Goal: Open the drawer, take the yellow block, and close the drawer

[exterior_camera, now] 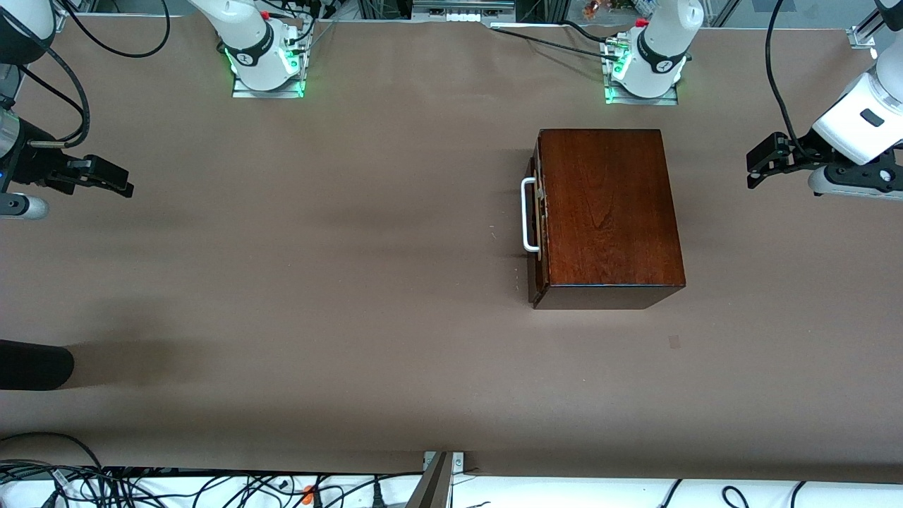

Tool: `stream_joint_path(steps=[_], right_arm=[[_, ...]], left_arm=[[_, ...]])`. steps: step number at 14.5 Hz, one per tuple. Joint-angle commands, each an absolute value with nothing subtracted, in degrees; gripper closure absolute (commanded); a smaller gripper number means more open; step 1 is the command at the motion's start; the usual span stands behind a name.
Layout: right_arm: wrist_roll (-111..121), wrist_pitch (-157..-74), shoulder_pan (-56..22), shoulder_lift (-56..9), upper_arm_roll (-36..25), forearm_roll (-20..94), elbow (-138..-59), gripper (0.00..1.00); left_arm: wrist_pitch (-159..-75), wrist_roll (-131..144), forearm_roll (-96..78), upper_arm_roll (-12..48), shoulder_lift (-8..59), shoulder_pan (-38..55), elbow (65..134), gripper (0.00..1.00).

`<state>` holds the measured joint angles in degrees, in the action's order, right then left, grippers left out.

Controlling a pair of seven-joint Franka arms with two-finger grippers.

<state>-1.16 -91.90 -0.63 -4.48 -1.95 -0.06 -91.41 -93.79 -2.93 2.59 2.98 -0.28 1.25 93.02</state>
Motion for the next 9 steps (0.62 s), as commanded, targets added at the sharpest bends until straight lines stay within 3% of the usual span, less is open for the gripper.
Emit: stream_joint_path(steps=[1,9], right_arm=[[-0.53,-91.58,-0.53,-4.83,-1.93,-0.35,-90.35,0.0],[-0.53,-91.32,-0.53,-4.83,-1.93,-0.35,-90.35,0.0]], left_arm=[[-92.37,-3.96,2.64,2.9,0.62,1.49,91.05,0.0],[-90.36,-3.96,2.64,2.9,0.62,1.49,91.05,0.0]])
